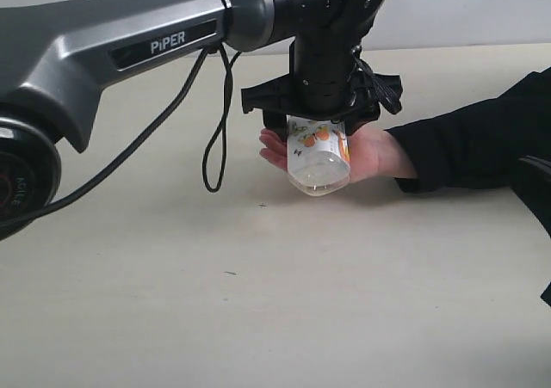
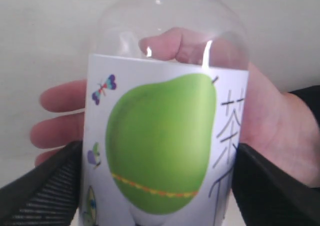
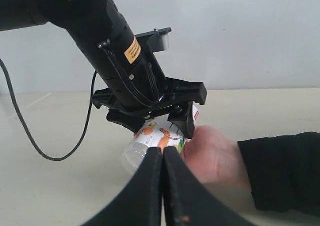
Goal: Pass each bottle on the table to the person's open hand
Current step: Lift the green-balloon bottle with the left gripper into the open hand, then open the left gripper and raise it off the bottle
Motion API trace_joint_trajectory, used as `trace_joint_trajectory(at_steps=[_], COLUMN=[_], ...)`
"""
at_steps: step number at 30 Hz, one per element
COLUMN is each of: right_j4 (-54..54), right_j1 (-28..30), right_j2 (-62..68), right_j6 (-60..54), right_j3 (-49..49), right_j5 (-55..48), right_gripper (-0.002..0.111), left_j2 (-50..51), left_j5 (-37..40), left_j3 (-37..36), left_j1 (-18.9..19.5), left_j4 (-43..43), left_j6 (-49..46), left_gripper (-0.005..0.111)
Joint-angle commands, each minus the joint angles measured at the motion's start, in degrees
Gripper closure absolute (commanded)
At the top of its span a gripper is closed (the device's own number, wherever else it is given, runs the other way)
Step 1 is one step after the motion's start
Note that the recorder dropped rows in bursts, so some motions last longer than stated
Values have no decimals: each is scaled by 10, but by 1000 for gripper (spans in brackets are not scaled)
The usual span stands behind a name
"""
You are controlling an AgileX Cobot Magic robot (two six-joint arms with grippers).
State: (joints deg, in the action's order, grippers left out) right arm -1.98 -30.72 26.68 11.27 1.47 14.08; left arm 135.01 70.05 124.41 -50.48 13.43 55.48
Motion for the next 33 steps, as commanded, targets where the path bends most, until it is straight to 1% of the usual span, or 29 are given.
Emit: trace_joint_trajectory(at_steps=[1,4,6,11,17,20,22,25,33], right_j4=[-1,-1,-1,-1,-1,-1,-1,-1,-1], right_j1=[1,1,1,1,1,1,1,1,1], right_j2=[-3,-3,-3,-3,-3,-3,-3,-3,-3], right_j6=[-4,-4,-4,-4,-4,-4,-4,-4,-4], right_j3=[-2,-2,-2,-2,-2,-2,-2,-2,-2], right_j5=[2,2,2,2,2,2,2,2,2], right_gripper=[108,108,108,108,108,108,108,108,108], left_j2=[-3,-3,-3,1,10,8,7,6,4], left_j5=[-1,-1,-1,-10,-10,-10,-10,-7,-1], left_j3=[0,0,0,0,0,0,4,12,17], left_j1=[-2,-2,-2,-2,-2,-2,-2,-2,-2], left_j4=[5,5,5,-11,-6,-3,-2,-2,2], left_j6=[3,3,3,3,-5,-28,-30,-47,-72], left_gripper=[107,106,101,80,52,41,36,32,32])
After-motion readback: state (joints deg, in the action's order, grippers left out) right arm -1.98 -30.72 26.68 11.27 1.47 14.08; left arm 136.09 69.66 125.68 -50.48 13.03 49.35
